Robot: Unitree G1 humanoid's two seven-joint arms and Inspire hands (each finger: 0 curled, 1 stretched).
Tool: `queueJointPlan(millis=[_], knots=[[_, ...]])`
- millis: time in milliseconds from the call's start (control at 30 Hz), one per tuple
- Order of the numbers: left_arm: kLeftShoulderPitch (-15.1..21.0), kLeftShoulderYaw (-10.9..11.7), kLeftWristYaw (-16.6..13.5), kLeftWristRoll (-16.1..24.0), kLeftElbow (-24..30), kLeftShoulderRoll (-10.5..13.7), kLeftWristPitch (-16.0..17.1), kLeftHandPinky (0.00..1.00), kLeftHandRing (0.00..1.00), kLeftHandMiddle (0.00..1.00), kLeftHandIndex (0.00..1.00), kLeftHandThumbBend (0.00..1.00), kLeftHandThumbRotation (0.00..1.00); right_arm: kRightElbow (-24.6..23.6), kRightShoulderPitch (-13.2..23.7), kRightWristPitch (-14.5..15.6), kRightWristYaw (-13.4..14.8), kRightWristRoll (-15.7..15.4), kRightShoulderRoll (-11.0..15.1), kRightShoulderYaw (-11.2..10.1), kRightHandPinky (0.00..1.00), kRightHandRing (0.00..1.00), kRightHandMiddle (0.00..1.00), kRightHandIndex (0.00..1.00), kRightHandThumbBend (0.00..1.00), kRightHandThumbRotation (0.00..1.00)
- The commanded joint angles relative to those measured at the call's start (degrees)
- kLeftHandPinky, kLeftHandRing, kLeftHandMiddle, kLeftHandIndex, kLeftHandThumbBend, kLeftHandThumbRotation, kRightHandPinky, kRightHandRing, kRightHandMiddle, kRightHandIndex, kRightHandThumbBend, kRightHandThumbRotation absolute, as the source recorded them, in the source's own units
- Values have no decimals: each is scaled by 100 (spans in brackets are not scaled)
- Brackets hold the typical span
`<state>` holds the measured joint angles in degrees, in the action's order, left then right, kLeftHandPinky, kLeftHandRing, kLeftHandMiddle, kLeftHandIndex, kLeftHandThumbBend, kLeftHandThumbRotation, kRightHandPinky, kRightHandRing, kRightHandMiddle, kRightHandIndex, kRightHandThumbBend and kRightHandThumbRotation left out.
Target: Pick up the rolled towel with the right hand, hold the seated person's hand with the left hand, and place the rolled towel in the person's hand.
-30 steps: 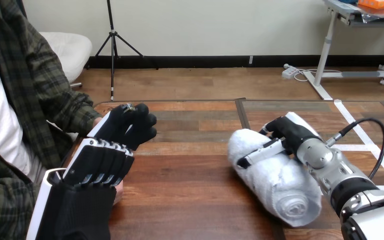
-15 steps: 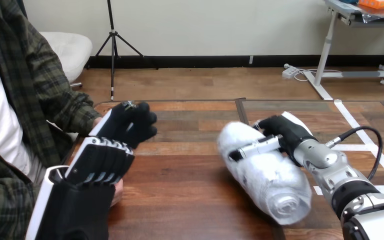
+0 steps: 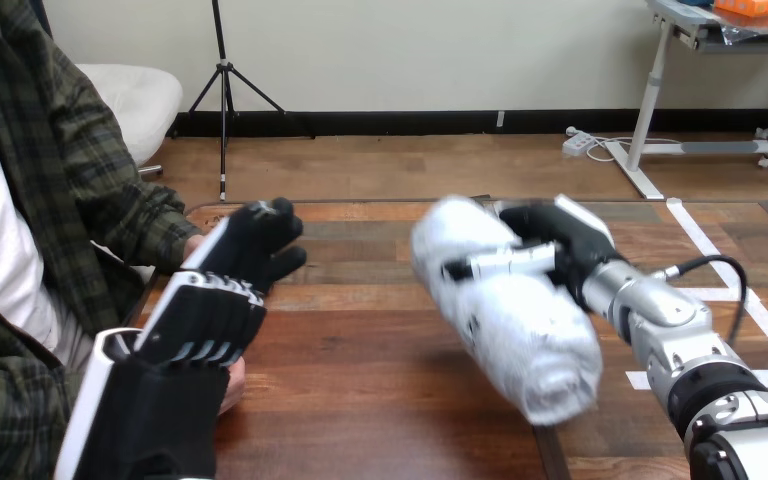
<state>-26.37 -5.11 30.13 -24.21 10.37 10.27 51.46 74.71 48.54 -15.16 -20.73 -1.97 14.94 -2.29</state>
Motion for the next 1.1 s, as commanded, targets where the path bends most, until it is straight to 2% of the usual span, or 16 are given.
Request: queueJointPlan(millis=[0,133,233,433,533,667,767,867,967,1067], knots=[[153,102,-112,146,70,-8,-118,89,93,93,89,100,51,-629,161,-482,-259,425,-90,-356,7,11,17,20,74,0],[172,93,-79,132,53,41,-143,90,94,93,89,100,50,-793,48,-680,-504,672,-148,-487,6,10,16,19,73,0],[128,150,-166,272,120,23,-223,90,94,93,89,100,48,-961,-44,-847,-679,855,-208,-568,6,9,15,18,71,0],[61,202,-279,471,272,56,-396,90,94,93,88,100,48,-1289,-188,-738,-957,1288,-331,-759,5,9,14,18,70,0],[6,296,-411,703,350,28,-497,89,93,92,88,100,50,-1453,-306,-997,-1152,1405,-382,-778,4,8,14,18,68,0],[3,385,-494,963,439,83,-545,87,93,93,89,100,52,-1661,-411,-1001,-1155,1516,-444,-810,4,9,14,17,68,0],[-1,461,-586,1153,473,78,-570,85,93,93,89,100,53,-1798,-492,-1097,-1365,1685,-507,-878,4,9,14,17,67,0],[49,619,-649,1514,473,120,-478,84,93,94,91,100,57,-1996,-579,-1019,-1386,1819,-579,-936,4,9,14,17,68,0],[32,712,-692,1670,540,202,-539,85,93,94,92,100,57,-2199,-664,-929,-1483,1977,-642,-974,4,9,15,18,69,0],[-7,916,-819,2081,643,213,-581,87,94,95,92,100,58,-2388,-758,-913,-1568,2081,-683,-969,4,9,14,18,69,0]])
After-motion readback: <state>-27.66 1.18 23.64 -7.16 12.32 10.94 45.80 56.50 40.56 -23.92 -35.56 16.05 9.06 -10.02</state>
